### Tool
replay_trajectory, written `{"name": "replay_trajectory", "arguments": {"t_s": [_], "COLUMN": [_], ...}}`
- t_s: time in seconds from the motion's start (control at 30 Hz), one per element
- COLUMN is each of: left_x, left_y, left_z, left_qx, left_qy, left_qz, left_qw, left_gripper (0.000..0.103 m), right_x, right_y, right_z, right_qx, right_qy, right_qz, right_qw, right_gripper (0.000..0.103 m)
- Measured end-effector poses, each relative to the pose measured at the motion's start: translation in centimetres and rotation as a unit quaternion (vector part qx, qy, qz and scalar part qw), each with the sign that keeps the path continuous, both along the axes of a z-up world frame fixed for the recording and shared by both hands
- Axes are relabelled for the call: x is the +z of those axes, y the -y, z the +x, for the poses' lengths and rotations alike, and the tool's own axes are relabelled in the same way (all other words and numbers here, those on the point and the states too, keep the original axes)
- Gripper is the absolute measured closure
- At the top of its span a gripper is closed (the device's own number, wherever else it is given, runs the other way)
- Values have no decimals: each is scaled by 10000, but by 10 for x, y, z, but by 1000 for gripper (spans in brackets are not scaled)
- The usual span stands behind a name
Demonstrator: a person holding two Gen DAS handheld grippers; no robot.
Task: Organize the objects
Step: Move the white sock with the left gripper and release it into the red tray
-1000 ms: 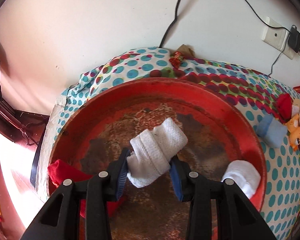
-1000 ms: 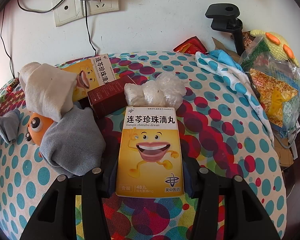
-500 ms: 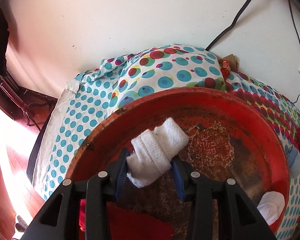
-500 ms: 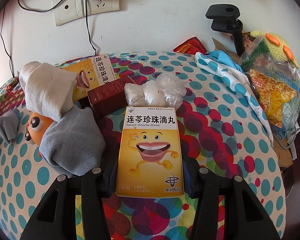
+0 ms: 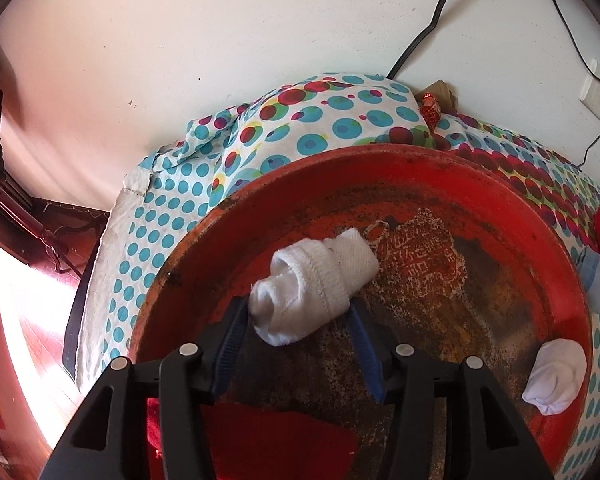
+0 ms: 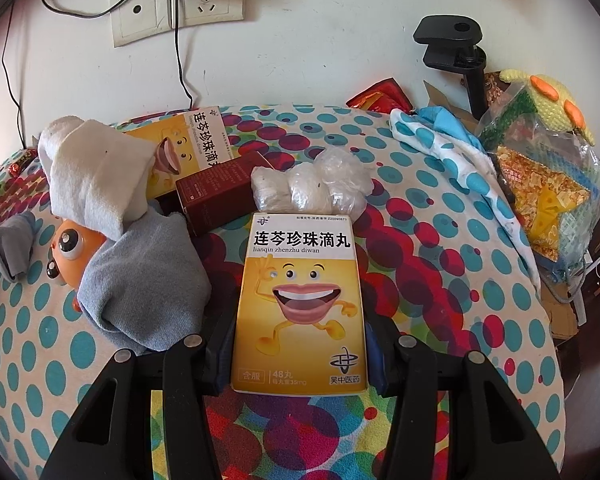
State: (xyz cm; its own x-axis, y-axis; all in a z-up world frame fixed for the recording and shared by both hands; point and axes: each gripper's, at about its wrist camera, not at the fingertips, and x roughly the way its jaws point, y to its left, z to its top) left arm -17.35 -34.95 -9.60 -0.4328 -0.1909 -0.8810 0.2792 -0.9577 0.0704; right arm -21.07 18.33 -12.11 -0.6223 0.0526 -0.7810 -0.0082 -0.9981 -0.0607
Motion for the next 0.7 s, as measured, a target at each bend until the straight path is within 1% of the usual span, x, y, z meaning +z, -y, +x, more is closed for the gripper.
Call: {"name": "replay_trajectory", "arguments": {"t_s": [0.13,0.27,0.43,0.53,0.6,0.7], "left_x": [22,38,36,31,29,29], "left_y": [-15,-39,-58,-63,-64,-64], "left_z": [27,70,120,139,150,162], "left_qx": [1,-58,-19,16,9,49], "left_qy": [-331,-633,-754,-743,-775,-833], "left_qz": [-187,-280,-313,-332,-271,-356], "left_qw": [9993,9976,9967,9967,9966,9959], "left_gripper": [50,50,49,49,50,49], "right_x": [0,1,1,6,7,11], "right_y": [-4,1,-2,-10,-13,-23], "right_z": [0,4,2,4,7,15], "right_qx": [-5,-15,-37,-87,-93,-152], "right_qy": [-1,-7,-74,-243,-271,-278], "right_qz": [6,8,115,173,238,97], "right_qw": [10000,10000,9999,9995,9993,9994], "right_gripper": [55,55,55,55,55,55]}}
